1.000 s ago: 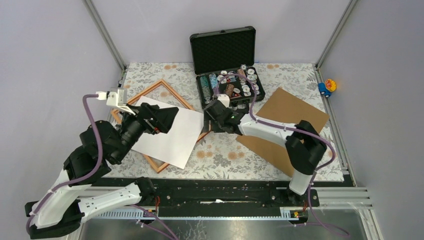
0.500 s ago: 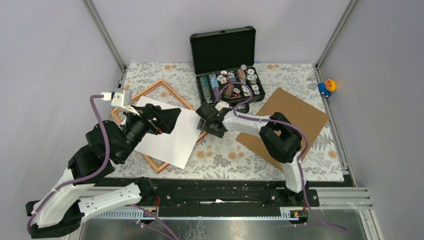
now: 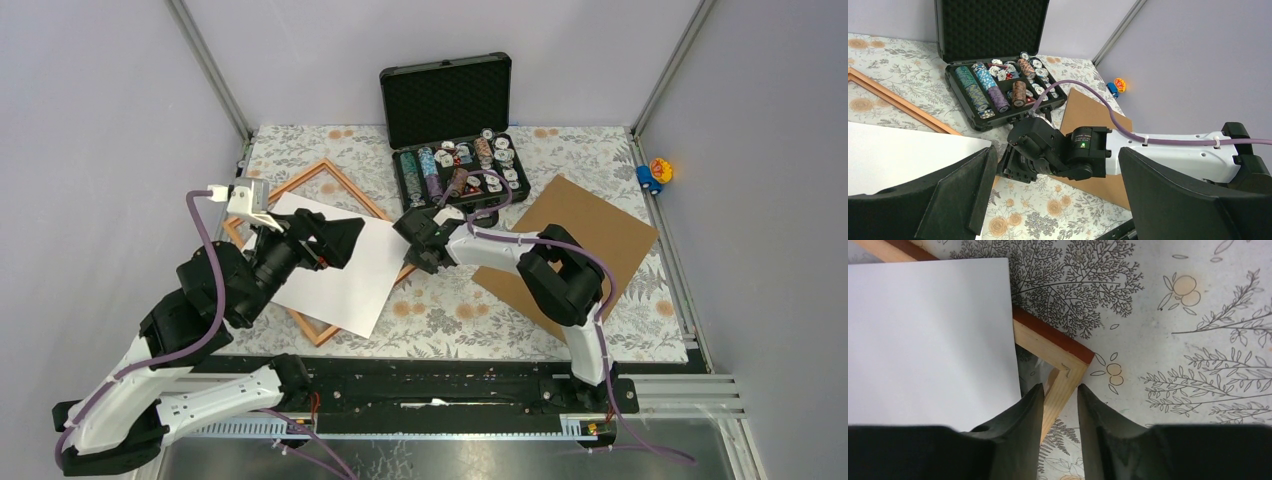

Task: Put the photo into the frame

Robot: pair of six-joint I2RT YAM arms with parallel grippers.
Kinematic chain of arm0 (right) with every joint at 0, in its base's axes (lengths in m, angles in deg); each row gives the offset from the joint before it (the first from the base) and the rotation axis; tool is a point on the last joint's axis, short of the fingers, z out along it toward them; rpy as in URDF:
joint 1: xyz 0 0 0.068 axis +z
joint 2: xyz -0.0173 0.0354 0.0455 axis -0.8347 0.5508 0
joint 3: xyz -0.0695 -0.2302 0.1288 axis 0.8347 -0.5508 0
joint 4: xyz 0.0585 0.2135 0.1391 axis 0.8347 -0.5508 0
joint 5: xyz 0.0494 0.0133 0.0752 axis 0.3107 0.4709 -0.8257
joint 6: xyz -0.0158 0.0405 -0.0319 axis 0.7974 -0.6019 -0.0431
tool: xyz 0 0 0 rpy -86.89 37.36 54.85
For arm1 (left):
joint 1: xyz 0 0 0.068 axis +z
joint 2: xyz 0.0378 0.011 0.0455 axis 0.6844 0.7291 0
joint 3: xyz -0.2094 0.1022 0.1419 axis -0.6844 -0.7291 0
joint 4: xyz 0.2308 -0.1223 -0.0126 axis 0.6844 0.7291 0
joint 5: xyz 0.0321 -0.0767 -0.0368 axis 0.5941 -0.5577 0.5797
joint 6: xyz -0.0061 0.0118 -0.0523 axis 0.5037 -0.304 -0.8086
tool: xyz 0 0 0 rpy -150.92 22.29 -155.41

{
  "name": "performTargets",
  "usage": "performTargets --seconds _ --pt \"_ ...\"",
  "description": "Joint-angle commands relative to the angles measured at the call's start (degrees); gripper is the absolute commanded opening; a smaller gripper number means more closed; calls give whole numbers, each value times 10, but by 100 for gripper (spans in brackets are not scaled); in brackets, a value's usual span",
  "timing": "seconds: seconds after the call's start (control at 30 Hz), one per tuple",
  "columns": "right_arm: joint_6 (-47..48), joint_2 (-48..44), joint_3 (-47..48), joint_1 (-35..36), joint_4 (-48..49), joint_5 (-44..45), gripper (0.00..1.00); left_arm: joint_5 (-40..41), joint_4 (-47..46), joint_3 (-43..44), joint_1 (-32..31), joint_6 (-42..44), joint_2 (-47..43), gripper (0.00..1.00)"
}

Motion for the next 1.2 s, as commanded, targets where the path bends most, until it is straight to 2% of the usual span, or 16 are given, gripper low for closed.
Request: performTargets --seconds 0.0,0.13,0.3,0.4,0.5,0.6,0.63,0.7,0.73,0.83,0.93,1.07,1.17 --pt "5 -7 -24 -2 -65 30 29 -15 -27 -1 2 -4 2 99" --pt "-3 -44 -75 -2 -72 24 24 -17 -27 -9 2 -12 3 99" --pt "-20 -124 -185 -2 -38 3 28 -19 -35 -25 2 -22 10 99" --pt "22 -157 -223 -2 -2 4 46 -26 -47 -31 2 -22 21 99" --pt "139 -184 -227 -7 15 16 62 -35 -49 -28 2 -21 34 99" --pt "280 -226 -228 -12 28 19 69 -42 -49 -28 2 -23 40 99" --pt "341 -243 -234 -12 46 4 72 -43 -48 -31 2 -24 39 99" --pt "425 -271 -242 -21 72 -35 90 -41 -50 -35 2 -27 37 99" --pt "463 -277 -242 -33 89 -83 96 -40 -52 -38 2 -27 37 99" --pt "520 -263 -219 -70 92 -179 100 -45 -62 -41 2 -28 37 99" --pt "531 -243 -198 -107 99 -257 100 -50 -60 -37 2 -28 42 99" --pt "508 -190 -174 -166 142 -400 100 -52 -59 -39 2 -30 41 99" --pt "476 -137 -157 -190 176 -461 99 -57 -59 -40 2 -32 41 99"
